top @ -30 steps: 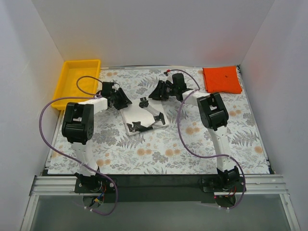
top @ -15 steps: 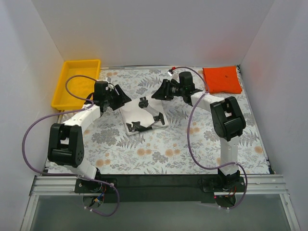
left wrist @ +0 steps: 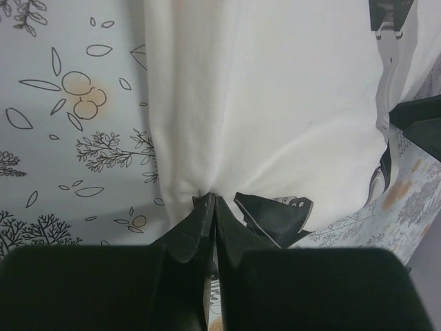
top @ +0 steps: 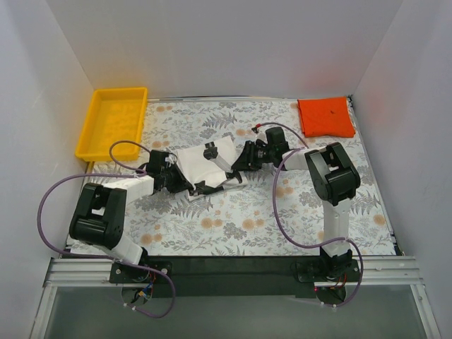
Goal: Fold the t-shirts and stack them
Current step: Fold the tshirt, then neatly place the folded tshirt to the corner
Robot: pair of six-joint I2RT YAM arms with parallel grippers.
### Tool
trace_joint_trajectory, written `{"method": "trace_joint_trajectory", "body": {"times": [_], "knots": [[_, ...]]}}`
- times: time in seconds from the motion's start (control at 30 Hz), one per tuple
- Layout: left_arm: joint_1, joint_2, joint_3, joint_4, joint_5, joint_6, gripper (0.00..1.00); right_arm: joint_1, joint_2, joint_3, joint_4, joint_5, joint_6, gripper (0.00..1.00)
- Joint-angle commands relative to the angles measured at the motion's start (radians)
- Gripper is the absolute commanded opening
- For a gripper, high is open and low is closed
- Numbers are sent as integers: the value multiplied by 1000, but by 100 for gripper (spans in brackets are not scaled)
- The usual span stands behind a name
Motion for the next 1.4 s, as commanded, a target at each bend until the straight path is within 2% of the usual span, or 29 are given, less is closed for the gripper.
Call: {"method": "trace_joint_trajectory", "body": {"times": [0.0,0.2,0.33,0.5,0.6,0.83,1.13,1.2,1.37], "knots": [[-3,-42,-31,-63,-86,4,7,-13,-70,-32,13,21,-58,39],[-3,-182,27,-191,-137,55,19,33,-200,-41,15,-24,-28,39],[-3,-256,28,-250,-157,47,26,155,-219,5,22,-19,9,39],[-3,-332,30,-308,-203,35,35,299,-126,80,93,1,71,39],[-1,-381,35,-362,-252,30,38,333,-40,82,140,28,104,40],[-3,-458,18,-399,-300,35,41,330,114,73,183,39,127,39],[-4,-480,15,-400,-272,60,43,286,-94,15,180,44,115,40],[-4,-481,12,-399,-271,63,44,255,-99,2,180,54,104,40],[-10,-483,8,-391,-234,78,47,206,2,-18,185,38,101,40]]}}
